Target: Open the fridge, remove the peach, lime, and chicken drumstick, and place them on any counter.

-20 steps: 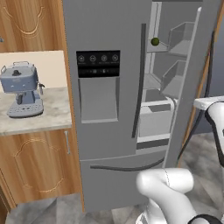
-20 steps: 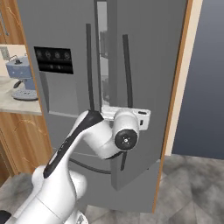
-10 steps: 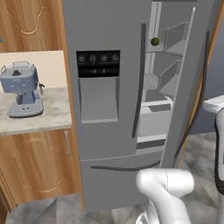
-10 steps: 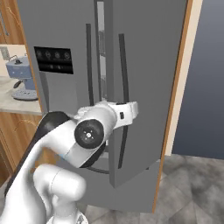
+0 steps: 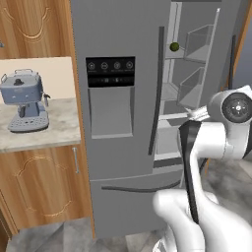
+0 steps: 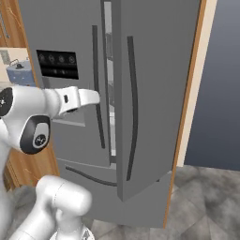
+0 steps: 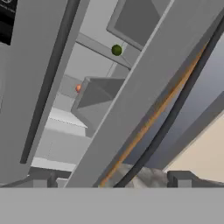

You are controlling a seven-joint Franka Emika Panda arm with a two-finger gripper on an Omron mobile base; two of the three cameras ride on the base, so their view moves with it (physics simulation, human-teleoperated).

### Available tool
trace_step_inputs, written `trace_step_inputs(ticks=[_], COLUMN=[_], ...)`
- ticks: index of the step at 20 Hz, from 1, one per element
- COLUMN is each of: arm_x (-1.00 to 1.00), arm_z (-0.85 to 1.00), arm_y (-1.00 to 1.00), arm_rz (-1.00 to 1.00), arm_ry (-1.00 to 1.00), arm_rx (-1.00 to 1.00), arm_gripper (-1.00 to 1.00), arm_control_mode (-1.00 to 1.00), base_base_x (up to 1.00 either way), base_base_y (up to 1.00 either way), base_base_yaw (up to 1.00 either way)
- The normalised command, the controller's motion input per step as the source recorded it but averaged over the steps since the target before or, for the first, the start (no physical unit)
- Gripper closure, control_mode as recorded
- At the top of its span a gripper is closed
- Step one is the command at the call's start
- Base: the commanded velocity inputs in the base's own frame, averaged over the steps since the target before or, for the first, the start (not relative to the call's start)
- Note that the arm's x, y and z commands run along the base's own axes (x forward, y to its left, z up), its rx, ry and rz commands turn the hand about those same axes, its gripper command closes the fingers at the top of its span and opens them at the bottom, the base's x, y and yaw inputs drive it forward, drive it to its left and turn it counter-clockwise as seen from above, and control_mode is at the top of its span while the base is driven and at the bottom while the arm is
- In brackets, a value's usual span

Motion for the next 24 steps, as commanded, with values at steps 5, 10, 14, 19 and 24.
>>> trace_step_inputs(ticks=[5, 10, 14, 19, 24], arm_x=[0.19, 0.83, 0.83, 0.97, 0.67], arm_z=[0.0, 0.0, 0.0, -0.16, -0.65], arm_y=[0.1, 0.71, 0.46, 0.09, -0.14], arm_rz=[-0.02, -0.17, -0.26, -0.16, -0.01], arm_ry=[0.0, 0.07, 0.23, 0.06, 0.0], arm_rx=[0.0, -0.01, 0.0, 0.0, -0.08], arm_gripper=[-1.0, -1.0, -1.0, -1.0, -1.0], arm_control_mode=[-1.0, -1.0, -1.0, -1.0, -1.0], base_base_x=[0.0, 0.0, 0.0, 0.0, 0.0], base_base_y=[0.0, 0.0, 0.0, 0.0, 0.0], base_base_yaw=[0.0, 0.0, 0.0, 0.0, 0.0])
